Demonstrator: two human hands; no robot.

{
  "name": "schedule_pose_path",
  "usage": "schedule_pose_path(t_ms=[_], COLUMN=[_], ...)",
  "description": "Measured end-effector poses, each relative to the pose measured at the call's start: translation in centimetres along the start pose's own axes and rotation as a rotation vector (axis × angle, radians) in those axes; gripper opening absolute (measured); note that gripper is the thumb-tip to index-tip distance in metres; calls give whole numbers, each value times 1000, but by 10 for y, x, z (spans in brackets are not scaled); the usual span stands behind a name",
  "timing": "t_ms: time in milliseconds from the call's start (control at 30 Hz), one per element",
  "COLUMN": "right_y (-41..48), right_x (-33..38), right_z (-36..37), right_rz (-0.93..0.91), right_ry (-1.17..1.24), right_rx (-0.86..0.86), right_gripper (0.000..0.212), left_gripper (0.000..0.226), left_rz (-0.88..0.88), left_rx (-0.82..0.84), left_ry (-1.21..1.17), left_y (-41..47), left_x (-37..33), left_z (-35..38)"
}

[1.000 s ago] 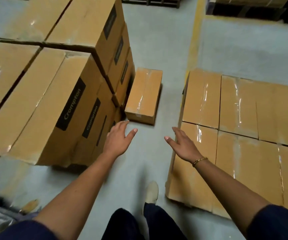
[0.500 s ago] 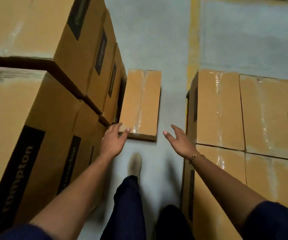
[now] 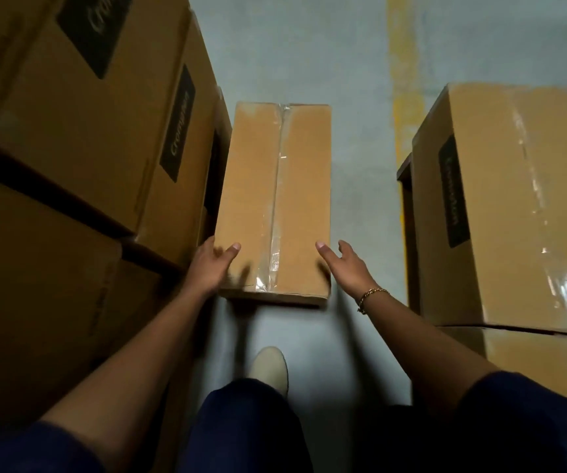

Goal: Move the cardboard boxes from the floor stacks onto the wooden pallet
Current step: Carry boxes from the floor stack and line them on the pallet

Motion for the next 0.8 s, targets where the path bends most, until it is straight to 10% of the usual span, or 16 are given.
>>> schedule_pose_path(t_ms=[167, 333, 800], right_y=[34, 46, -82], right_x=[-35, -53, 12], right_z=[40, 61, -85], right_rz=[52, 15, -61], right_ry=[126, 198, 225], right_rx=[19, -32, -210], right_gripper=[102, 105, 76], left_gripper=[103, 46, 48], left_rz=[-129, -57, 146], left_rx=[-45, -116, -183], left_ry=[-223, -309, -231], left_y=[43, 45, -81], left_x=[59, 75, -69], left_z=[16, 31, 6])
Point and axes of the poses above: each hand's wrist, its own y-axis towards the middle knuckle, its own z-axis out of the palm, x = y × z, the point moved 6 cm from there along y, towards the middle knuckle, and after that the axes turned 9 degrees about -y, right-handed, at the moved point
